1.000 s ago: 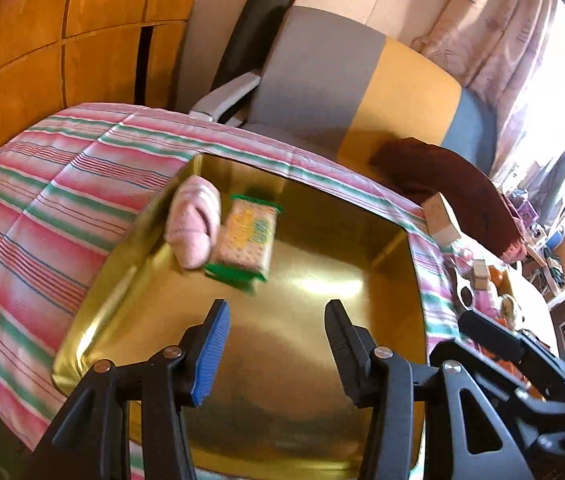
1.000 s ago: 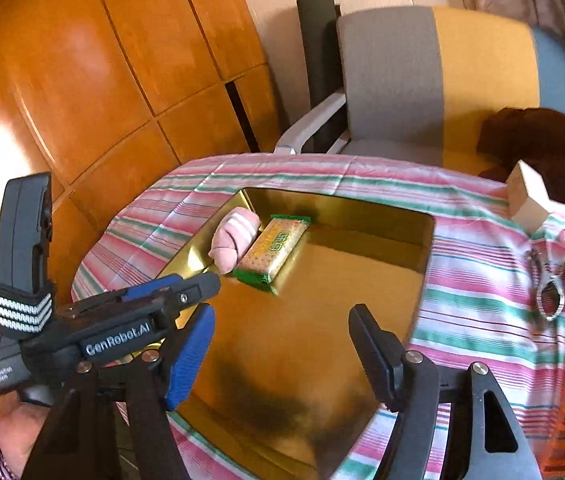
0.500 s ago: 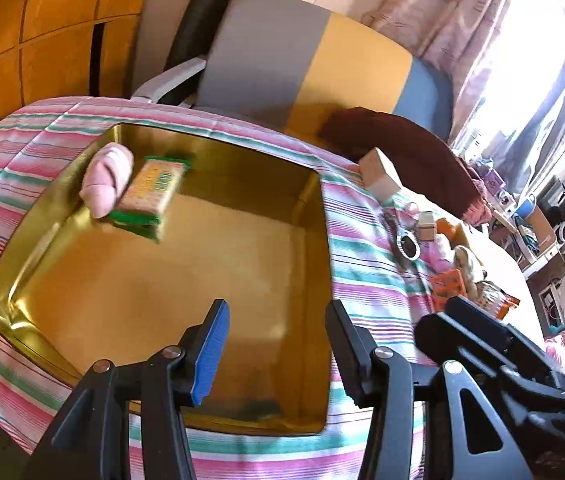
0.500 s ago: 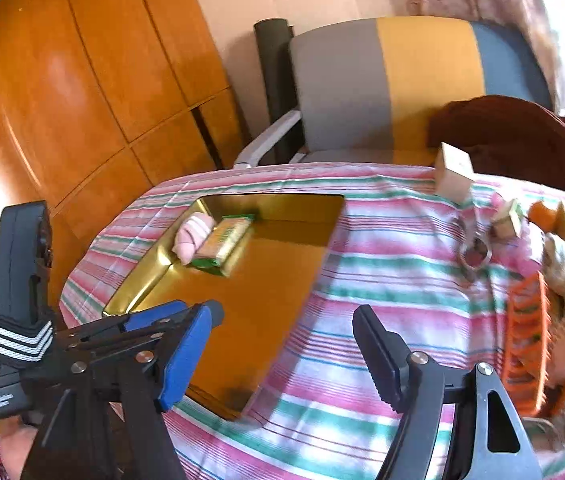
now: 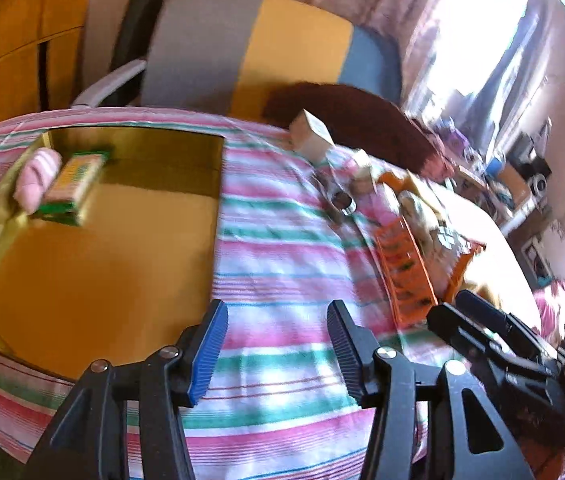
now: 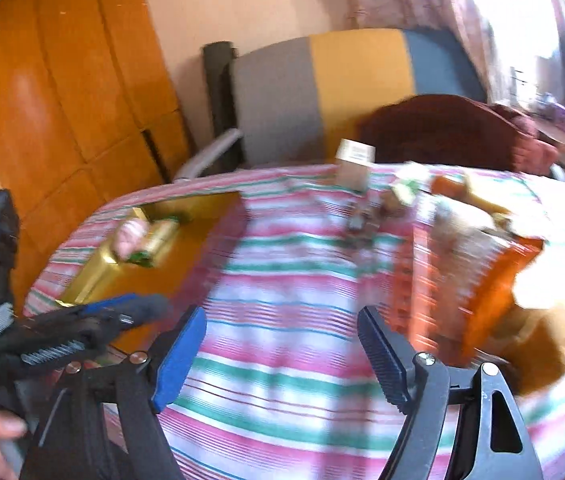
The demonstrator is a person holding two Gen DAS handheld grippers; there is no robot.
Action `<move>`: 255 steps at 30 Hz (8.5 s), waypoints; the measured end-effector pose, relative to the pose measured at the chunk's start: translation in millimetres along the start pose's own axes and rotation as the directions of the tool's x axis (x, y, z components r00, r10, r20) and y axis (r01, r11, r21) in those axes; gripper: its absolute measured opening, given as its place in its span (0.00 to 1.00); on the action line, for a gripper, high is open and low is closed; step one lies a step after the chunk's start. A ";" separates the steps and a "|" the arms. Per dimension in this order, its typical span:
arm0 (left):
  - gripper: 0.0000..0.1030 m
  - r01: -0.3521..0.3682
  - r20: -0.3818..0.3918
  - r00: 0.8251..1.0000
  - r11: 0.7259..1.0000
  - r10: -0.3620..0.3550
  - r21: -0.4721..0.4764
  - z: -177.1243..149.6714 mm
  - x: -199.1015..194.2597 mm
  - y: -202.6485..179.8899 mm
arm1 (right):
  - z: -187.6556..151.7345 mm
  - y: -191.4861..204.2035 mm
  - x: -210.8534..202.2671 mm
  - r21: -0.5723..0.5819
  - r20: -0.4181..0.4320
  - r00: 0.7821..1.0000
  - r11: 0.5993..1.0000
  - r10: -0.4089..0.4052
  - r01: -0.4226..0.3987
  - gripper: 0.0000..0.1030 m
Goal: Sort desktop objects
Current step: 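Move both tools back to the items and lower the left tool onto the orange rack, then grasp the orange rack with the left tool while the right tool grasps the steel clip, then carry the orange rack and steel clip over the gold tray, then open both tools to release the rack and clip into the tray, then move both tools back toward the remaining items near the sponge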
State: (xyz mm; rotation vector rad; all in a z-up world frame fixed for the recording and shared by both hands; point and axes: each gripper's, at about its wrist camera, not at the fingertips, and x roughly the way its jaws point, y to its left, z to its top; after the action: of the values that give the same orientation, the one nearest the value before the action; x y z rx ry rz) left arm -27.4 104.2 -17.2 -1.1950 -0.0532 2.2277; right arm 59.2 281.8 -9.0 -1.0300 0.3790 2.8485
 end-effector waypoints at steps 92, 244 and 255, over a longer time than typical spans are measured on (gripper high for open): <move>0.54 0.081 -0.243 0.970 0.971 -0.025 0.226 -10.1 100.1 -68.7 | -53.9 -97.4 22.8 -0.058 -0.219 0.967 0.991 -0.128 0.119 0.50; 0.55 -0.278 0.018 0.958 0.945 0.285 -0.171 29.8 -24.2 107.3 | 58.3 124.6 84.9 -0.172 -0.089 0.992 0.980 0.089 -0.104 1.00; 0.55 -0.227 0.048 0.972 0.974 0.228 -0.024 21.0 -11.3 45.3 | 38.5 65.4 56.9 -0.111 -0.052 0.998 0.993 0.038 -0.044 1.00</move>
State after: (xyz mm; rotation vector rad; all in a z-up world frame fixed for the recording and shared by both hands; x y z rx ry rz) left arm -61.1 66.3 -10.2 -1.2067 0.0459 2.4615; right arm -19.2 228.6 -3.7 -1.1272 0.2498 2.9146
